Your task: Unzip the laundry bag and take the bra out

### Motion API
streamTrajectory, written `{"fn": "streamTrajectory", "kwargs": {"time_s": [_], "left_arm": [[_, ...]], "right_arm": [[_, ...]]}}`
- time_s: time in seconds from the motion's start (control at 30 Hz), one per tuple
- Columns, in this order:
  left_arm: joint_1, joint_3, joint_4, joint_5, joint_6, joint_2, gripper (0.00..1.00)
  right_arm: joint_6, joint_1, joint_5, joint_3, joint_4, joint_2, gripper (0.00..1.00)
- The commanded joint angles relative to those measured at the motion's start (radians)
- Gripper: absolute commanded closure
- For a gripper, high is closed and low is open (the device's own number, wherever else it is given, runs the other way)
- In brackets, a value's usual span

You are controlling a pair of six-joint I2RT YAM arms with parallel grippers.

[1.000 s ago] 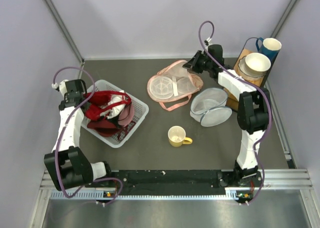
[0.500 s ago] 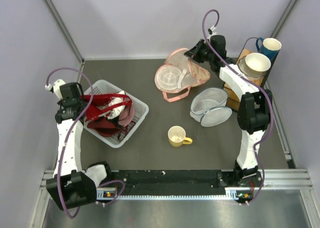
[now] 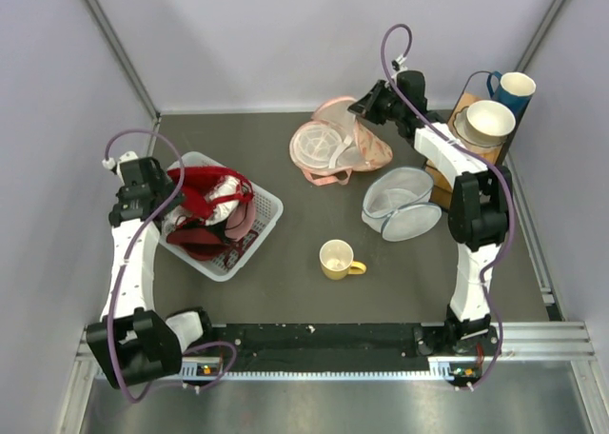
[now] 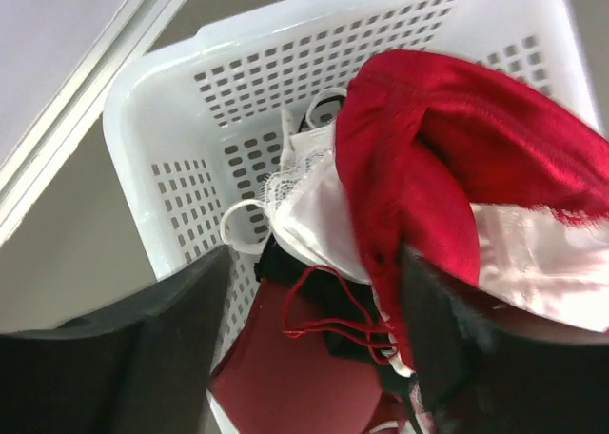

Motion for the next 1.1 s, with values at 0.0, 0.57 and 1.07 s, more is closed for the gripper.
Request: {"fn": "streamTrajectory", "kwargs": {"time_s": [0.0,0.57,1.07], "left_arm": [[0.003,0.131,-0.015,0.034,0.016,-0.108,0.15],[-0.246,0.268,-0.134,0.036,0.050,-0.083,0.01],[-0.622,0.316,-0.170,-0.015,0.092,-0.165,0.01]], "right_arm": [[-0.006,-0.009,-0.013,-0.002,0.064,-0.020,1.00],[-0.226,0.028,-0.018,0.013,-0.191,-0.190,0.01],[-0.575,0.209,0.476,-0.117,-0.865,-0.565,0.01]]}}
